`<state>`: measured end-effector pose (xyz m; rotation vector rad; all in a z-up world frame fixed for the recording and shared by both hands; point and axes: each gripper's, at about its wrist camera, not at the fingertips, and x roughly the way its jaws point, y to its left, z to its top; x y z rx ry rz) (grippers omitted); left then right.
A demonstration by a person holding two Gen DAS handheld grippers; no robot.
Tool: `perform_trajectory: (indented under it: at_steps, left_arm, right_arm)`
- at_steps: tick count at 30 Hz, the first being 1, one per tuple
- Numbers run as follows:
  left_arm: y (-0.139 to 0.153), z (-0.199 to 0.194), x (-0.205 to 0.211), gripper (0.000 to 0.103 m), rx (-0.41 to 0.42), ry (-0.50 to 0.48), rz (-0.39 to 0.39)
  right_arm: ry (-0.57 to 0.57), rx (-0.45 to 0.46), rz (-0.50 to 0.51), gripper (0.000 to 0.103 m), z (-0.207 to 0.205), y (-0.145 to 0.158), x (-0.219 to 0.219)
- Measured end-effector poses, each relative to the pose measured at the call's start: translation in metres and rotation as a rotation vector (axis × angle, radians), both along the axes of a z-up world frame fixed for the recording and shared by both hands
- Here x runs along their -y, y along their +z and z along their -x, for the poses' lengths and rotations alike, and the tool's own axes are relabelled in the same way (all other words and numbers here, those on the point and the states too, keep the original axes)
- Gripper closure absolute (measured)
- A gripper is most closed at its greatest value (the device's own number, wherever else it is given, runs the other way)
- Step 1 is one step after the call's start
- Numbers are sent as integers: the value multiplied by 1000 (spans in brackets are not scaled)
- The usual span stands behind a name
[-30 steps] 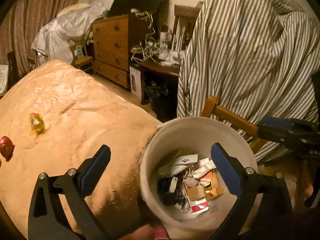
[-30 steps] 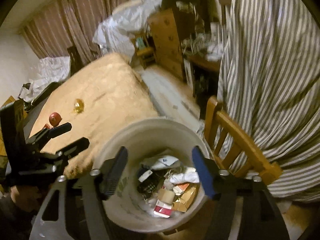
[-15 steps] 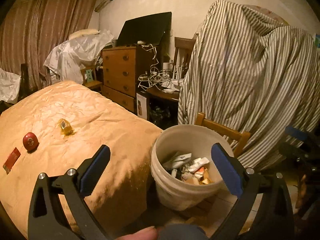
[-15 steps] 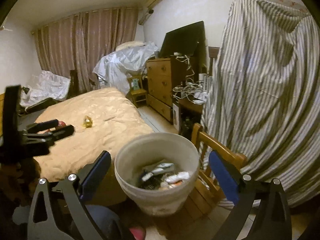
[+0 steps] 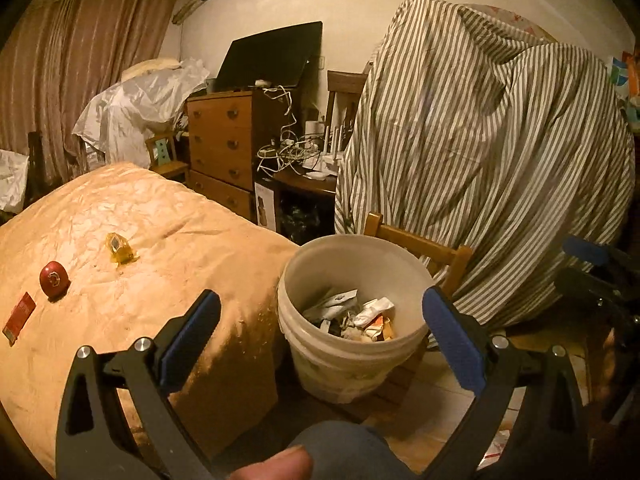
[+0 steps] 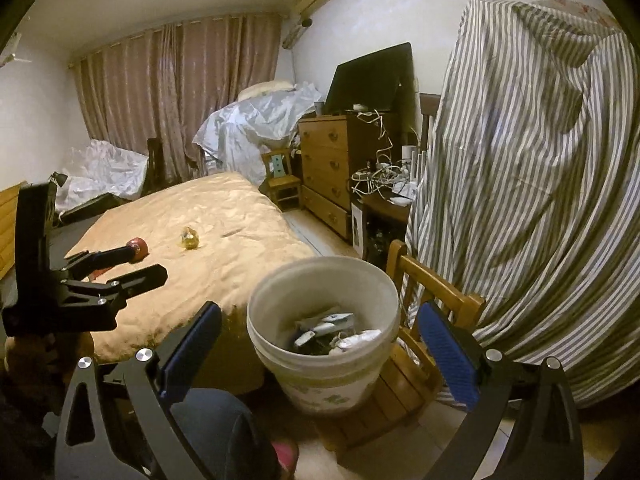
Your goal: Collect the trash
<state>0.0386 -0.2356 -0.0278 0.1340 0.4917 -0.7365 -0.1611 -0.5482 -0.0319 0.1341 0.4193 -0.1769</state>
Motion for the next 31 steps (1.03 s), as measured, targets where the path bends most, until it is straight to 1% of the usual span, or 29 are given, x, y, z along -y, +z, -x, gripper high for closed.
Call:
perform_trajectory:
  at_steps: [5, 16, 24, 31]
  left_arm:
    - [4, 5, -2, 6, 6, -8, 8]
    - [2, 15, 3, 6, 13, -40, -7]
    - [0, 13, 10, 6, 7, -44, -18]
    - [-6, 9, 16, 6, -11, -29, -48]
  right_arm:
    - [-6, 1, -2, 5, -2, 1, -1]
    - [-14, 1, -9, 5, 0, 4, 5]
    - [-14, -6, -11, 5, -3, 1, 4]
    - [-8, -12, -12, 5, -4, -1, 3]
